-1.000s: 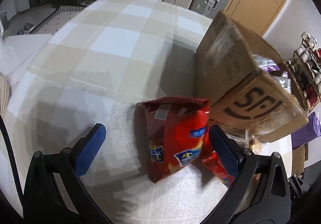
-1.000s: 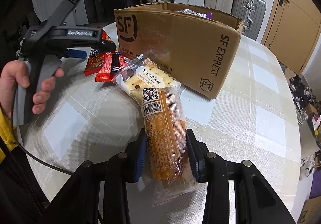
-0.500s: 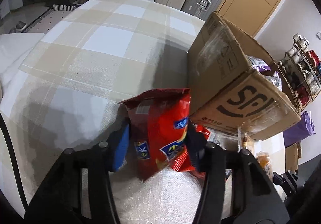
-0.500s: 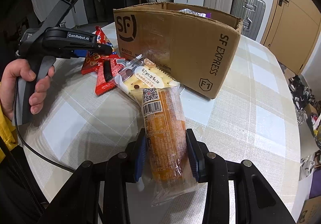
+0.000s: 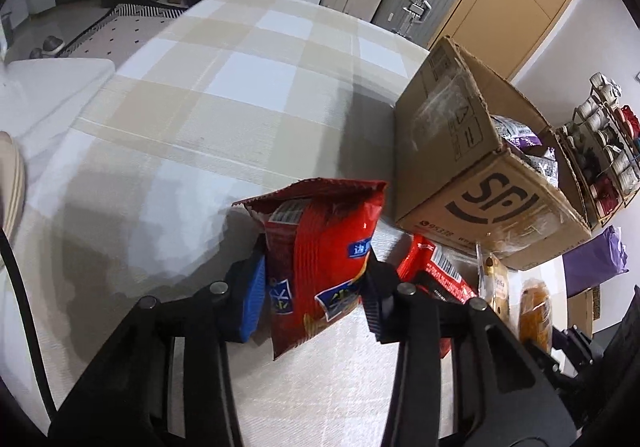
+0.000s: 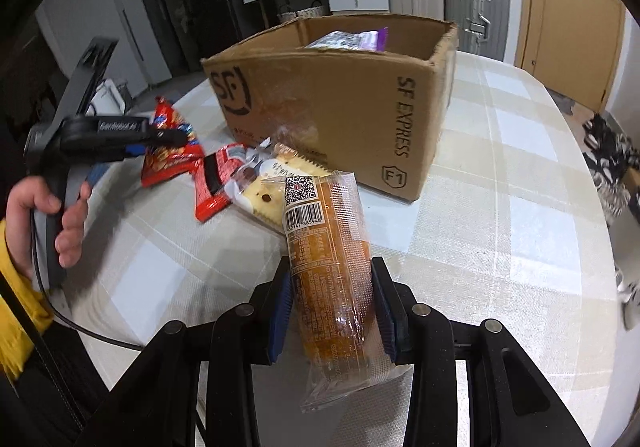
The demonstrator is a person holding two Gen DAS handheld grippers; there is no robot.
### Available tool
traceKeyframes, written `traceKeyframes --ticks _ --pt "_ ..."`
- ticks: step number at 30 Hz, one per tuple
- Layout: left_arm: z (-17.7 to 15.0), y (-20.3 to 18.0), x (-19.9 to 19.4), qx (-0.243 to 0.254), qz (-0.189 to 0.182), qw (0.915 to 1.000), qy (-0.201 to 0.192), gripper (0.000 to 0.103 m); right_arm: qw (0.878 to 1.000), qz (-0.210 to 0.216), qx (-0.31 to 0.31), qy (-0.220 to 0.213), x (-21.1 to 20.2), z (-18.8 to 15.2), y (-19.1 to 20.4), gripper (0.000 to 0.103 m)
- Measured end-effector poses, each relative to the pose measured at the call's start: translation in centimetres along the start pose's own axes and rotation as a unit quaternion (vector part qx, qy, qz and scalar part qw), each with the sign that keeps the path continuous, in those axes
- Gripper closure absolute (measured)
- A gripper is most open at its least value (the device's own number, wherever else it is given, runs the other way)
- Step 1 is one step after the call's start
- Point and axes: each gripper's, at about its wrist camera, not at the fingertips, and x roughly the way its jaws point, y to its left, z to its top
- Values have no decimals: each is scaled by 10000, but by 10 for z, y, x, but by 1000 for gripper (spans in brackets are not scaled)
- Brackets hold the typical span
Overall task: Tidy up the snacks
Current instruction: 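Lift both packets and carry them over the box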
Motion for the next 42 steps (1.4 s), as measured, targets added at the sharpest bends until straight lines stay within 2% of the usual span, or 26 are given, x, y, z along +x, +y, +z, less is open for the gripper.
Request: traceKeyframes --ticks 10,13,17,20,26,31,37,42 --pt "-13 11 -38 -67 -47 9998 -203 65 9989 292 284 -247 -19 -2 8 66" --pt "-24 4 -63 -163 -242 9988 -394 65 9963 699 370 -345 -26 -6 14 66" --pt "-46 -27 -97 327 -314 9960 -775 65 9938 923 427 -454 -33 -9 23 66" --pt "-66 -49 -113 668 -473 9926 -900 65 9903 1116 587 -583 -40 -12 25 66" --pt "-98 -71 -118 858 -860 9902 -686 65 9869 1251 761 -674 -46 -18 26 66" --pt "-111 -83 -116 982 -896 9895 -568 65 9852 1325 809 -726 -49 -18 26 66" --pt "-112 -96 -113 1122 -959 9878 -488 65 9801 1543 876 -888 -56 -12 26 66" --pt "-100 -93 -112 1024 -1133 9872 -457 65 9734 1675 1093 -1118 -70 -2 19 66"
